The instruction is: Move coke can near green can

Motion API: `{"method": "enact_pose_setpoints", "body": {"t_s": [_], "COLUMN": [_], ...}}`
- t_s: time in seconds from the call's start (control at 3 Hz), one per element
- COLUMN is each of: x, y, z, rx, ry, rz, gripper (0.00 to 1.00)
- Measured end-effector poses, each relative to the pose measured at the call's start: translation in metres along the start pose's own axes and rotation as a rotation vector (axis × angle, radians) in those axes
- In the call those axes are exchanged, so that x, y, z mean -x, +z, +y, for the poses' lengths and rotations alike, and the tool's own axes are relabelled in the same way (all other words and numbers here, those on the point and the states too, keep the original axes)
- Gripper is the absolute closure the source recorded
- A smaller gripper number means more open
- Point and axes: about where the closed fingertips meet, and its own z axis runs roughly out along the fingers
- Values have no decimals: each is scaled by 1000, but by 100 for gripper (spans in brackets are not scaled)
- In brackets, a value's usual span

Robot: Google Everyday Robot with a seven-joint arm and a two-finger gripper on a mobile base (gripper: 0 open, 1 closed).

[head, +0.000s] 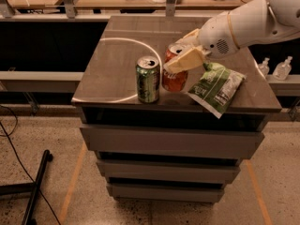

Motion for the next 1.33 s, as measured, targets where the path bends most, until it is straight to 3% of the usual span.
{"method": "enact_pose_setpoints", "body": {"t_s": [0.33, 1.0, 1.33], "x": [1, -8, -8], "y": [2, 5, 7], "z": [1, 3, 4], "rx": [3, 2, 6], "ry": [-8, -8, -9], "rz": [-3, 27, 28], "gripper": [55, 8, 0]}}
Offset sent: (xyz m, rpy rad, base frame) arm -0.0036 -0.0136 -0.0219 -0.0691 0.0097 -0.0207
